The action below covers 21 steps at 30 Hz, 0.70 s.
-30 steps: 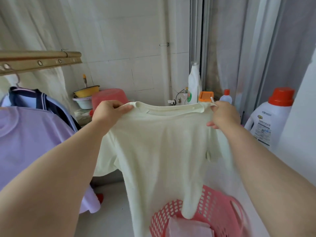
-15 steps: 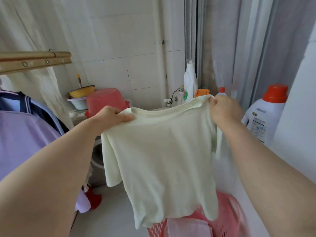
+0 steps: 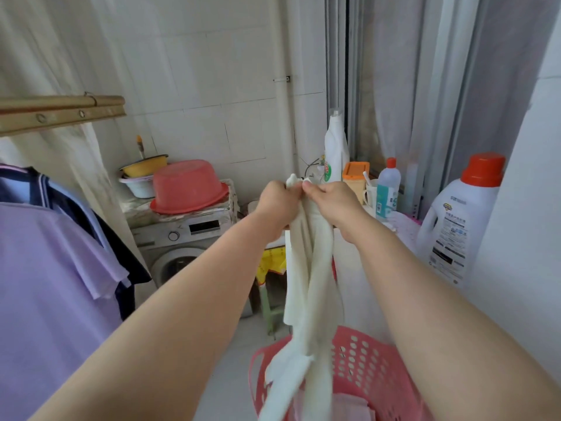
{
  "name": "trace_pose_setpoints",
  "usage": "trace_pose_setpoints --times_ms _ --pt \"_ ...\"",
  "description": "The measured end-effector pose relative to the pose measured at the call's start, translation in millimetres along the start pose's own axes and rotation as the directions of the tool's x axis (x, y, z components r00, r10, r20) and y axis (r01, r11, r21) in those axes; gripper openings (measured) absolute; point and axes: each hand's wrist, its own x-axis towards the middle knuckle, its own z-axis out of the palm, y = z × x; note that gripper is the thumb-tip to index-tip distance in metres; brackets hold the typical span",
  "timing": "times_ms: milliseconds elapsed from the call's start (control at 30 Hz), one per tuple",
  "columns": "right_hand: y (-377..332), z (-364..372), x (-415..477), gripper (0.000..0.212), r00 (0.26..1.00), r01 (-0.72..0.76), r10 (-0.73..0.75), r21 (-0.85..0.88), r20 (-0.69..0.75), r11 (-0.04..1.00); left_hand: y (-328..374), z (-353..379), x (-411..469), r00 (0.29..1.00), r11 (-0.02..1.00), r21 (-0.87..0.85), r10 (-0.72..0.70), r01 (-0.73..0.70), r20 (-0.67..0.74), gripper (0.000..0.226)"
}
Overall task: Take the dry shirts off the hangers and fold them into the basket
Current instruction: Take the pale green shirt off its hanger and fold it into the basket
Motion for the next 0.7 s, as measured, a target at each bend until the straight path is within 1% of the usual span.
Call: trace_pose_setpoints --times_ms 133,200,300,333,367,400,433,467,500,533,567,600,633,667,700 --pt "-3.5 -5.2 -1.4 0.049 0.998 0.006 -0.007 0.022 0.058 1.0 4.1 -2.2 -2.2 0.999 0.999 -0.05 0.001 0.001 0.032 0.033" --pt "-7.9 -8.7 -2.3 0.048 0.996 0.002 -0.006 0.048 0.084 0.999 6.6 -4.6 -2.4 0.999 0.999 -0.051 -0.002 0.005 0.051 0.037" --pt "-9.5 -15.9 -4.2 0.05 0.988 -0.053 0.031 0.139 0.154 0.989 14.4 -9.6 -6.8 0.985 0.982 -0.173 -0.041 0.071 0.17 0.05" --pt "-6.4 -18.0 -3.3 0.046 0.981 -0.056 0.024 0.158 0.194 0.986 16.1 -12.6 -7.6 0.975 0.972 -0.211 -0.052 0.099 0.216 0.049" --pt "-4.3 -19.1 -3.4 0.038 0.972 -0.049 0.005 0.179 0.235 0.983 17.6 -16.2 -9.8 0.966 0.97 -0.217 -0.05 0.108 0.254 0.045" --pt "-2.1 -19.2 -2.8 0.025 0.963 -0.034 -0.019 0.191 0.267 0.981 18.1 -19.6 -12.8 0.96 0.978 -0.191 -0.029 0.085 0.277 0.04" --pt "-1.5 -19.0 -2.5 0.012 0.96 -0.021 -0.035 0.195 0.279 0.981 16.8 -21.5 -12.8 0.966 0.994 -0.112 0.019 0.011 0.258 0.033" --pt "-1.4 -18.4 -1.9 0.011 0.96 -0.01 -0.046 0.198 0.277 0.98 14.7 -22.0 -9.9 0.975 0.996 0.022 0.085 -0.092 0.204 0.026" --pt "-1.2 -18.2 -0.4 0.017 0.962 -0.006 -0.049 0.199 0.268 0.98 12.5 -22.3 -5.7 0.977 0.964 0.185 0.164 -0.188 0.138 0.025" --pt "-0.7 -18.2 0.5 0.024 0.963 -0.01 -0.044 0.199 0.265 0.98 9.9 -23.5 -2.0 0.97 0.916 0.32 0.235 -0.244 0.066 0.035" --pt "0.7 -18.4 0.9 0.029 0.958 -0.011 -0.051 0.213 0.284 0.977 8.4 -25.9 0.9 0.965 0.891 0.378 0.262 -0.251 0.022 0.052" --pt "2.2 -18.8 0.8 0.031 0.945 -0.013 -0.07 0.25 0.319 0.968 6.9 -29.5 4.3 0.969 0.901 0.359 0.244 -0.244 0.047 0.066" --pt "4.2 -19.9 0.7 0.029 0.931 -0.026 -0.086 0.3 0.354 0.954 4.0 -33.9 6.4 0.969 0.928 0.291 0.197 -0.233 0.146 0.072" --pt "5.5 -21.4 0.5 0.027 0.925 -0.033 -0.102 0.344 0.367 0.938 1.7 -38.2 4.9 0.946 0.953 0.224 0.132 -0.204 0.296 0.069" --pt "6.8 -23.8 1.7 0.025 0.929 -0.014 -0.122 0.361 0.35 0.932 -2.1 -42.0 5.0 0.905 0.971 0.178 0.071 -0.158 0.419 0.063"
